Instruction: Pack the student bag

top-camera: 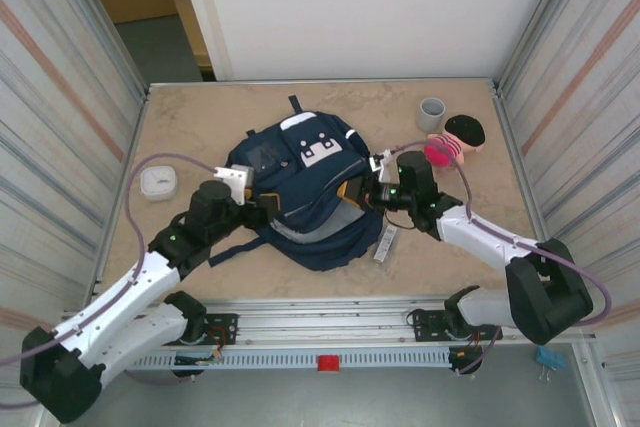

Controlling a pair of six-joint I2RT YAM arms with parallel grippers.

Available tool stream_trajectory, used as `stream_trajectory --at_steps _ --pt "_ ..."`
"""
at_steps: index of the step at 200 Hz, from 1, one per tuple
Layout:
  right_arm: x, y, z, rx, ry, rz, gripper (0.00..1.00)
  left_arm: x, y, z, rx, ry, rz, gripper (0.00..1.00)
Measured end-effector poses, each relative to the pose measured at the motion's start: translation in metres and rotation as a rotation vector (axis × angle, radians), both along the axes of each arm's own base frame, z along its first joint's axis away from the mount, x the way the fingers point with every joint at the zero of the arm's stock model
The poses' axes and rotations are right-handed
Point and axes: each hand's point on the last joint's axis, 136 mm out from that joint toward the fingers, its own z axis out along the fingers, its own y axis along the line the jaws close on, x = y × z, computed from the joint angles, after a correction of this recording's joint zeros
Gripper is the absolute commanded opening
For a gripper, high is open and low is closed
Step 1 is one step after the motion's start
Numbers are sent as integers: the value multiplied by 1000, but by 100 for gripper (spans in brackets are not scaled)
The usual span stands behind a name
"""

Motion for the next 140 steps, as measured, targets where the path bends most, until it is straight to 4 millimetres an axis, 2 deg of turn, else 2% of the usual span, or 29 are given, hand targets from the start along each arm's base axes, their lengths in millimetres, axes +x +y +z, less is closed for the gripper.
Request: stream_trajectory --at_steps 27,58,117,140 --pt "10 3 20 36 -22 33 12 4 21 -30 -47 99 54 73" --pt "15 4 33 51 -32 70 12 11 21 -50 -92 174 47 73" --pt "18 -3 31 50 1 121 13 39 24 -82 -170 245 39 74" --pt "20 -6 28 57 22 134 12 46 15 -89 -204 248 -14 73"
